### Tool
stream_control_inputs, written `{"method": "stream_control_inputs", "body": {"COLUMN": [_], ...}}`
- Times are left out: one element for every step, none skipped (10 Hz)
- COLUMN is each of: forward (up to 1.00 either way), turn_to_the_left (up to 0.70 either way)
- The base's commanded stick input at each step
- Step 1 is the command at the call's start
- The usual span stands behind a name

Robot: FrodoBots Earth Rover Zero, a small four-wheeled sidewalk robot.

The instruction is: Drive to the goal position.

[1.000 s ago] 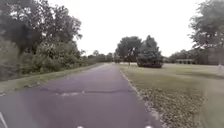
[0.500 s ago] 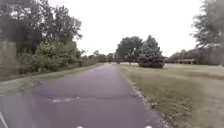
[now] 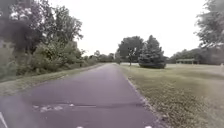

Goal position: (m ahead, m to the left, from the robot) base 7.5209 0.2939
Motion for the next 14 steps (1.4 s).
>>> {"method": "stream_control_inputs", "body": {"forward": [0.70,0.70,0.70,0.70,0.70,0.70,0.70,0.70,0.70,0.70,0.70,0.70,0.70,0.70], "turn_to_the_left": [0.00,0.00,0.00,0.00,0.00,0.00,0.00,0.00,0.00,0.00,0.00,0.00,0.00,0.00]}}
